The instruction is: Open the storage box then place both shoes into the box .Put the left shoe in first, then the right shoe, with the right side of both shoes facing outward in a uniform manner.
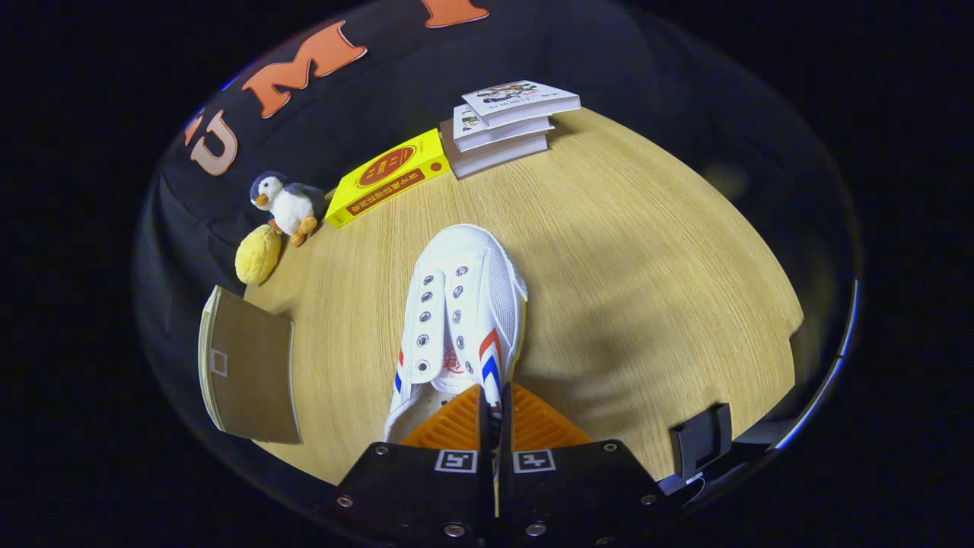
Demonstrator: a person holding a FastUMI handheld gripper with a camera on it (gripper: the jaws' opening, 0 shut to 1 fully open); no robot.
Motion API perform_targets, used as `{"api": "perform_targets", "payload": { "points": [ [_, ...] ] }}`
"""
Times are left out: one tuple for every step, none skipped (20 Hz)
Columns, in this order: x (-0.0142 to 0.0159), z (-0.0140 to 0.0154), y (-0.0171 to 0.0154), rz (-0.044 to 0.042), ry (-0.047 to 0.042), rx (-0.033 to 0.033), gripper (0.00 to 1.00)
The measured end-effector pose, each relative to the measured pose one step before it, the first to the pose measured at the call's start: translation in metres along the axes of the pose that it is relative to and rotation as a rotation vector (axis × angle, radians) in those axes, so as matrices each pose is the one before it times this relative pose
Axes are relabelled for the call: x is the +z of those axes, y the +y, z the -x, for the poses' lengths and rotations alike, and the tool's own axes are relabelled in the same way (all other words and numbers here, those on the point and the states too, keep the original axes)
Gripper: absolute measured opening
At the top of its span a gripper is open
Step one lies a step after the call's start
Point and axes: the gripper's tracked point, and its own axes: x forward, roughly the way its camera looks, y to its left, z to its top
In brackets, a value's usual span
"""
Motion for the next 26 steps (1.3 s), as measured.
{"api": "perform_targets", "payload": {
  "points": [
    [0.00152, 0.00371, 0.00723, -0.00362, -0.00848, 0.00008, 0.03],
    [0.00086, 0.00392, 0.00759, -0.00242, -0.00577, 0.00155, 0.03],
    [0.00148, 0.00338, 0.00947, -0.00503, -0.01101, 0.0042, 0.03],
    [0.00098, 0.0028, 0.00976, -0.00606, -0.01002, 0.00588, 0.03],
    [0.0005, 0.00348, 0.01114, -0.00513, -0.00544, 0.0066, 0.03],
    [-0.00133, 0.00367, 0.01099, -0.0054, -0.00547, 0.00667, 0.03],
    [0.0, 0.0025, 0.01258, -0.00178, -0.00241, 0.00824, 0.03],
    [-0.0015, 0.00353, 0.01253, -0.00026, -0.00381, 0.00977, 0.03],
    [-0.00037, 0.00347, 0.01419, 0.0018, -0.00469, 0.01199, 0.03],
    [-0.00056, 0.00308, 0.01462, -0.0003, -0.00571, 0.01439, 0.03],
    [-0.00048, 0.00362, 0.01639, -0.00014, -0.00312, 0.01656, 0.03],
    [-0.00115, 0.00237, 0.01568, -0.00113, -0.00456, 0.01552, 0.03],
    [-0.00069, 0.00262, 0.01679, 0.00426, -0.00335, 0.01527, 0.03],
    [-0.00056, 0.00347, 0.01612, 0.00966, -0.00385, 0.0141, 0.03],
    [0.00036, 0.00233, 0.01722, 0.01167, -0.00642, 0.01237, 0.03],
    [-0.00016, 0.00325, 0.0163, 0.01115, -0.00741, 0.01227, 0.03],
    [0.00087, 0.00215, 0.01739, 0.00969, -0.00469, 0.0126, 0.03],
    [-0.00107, 0.0022, 0.01695, 0.01105, -0.00503, 0.01324, 0.03],
    [0.00013, 0.00108, 0.01717, 0.01097, -0.00496, 0.0106, 0.03],
    [-0.00168, 0.00156, 0.01515, 0.01417, -0.00014, 0.01084, 0.03],
    [-0.00131, -0.00029, 0.01712, 0.01048, -0.00049, 0.01024, 0.02],
    [-0.00223, -0.0011, 0.01557, 0.00987, 0.00142, 0.01422, 0.03],
    [-0.00229, -0.00106, 0.01565, 0.00593, 0.00047, 0.01487, 0.03],
    [-0.00288, -0.00198, 0.01473, 0.00597, 0.00275, 0.01555, 0.03],
    [-0.00243, -0.00322, 0.01381, 0.00659, 0.00394, 0.0124, 0.03],
    [-0.00351, -0.00335, 0.01079, 0.00974, 0.00579, 0.01021, 0.03]
  ]
}}
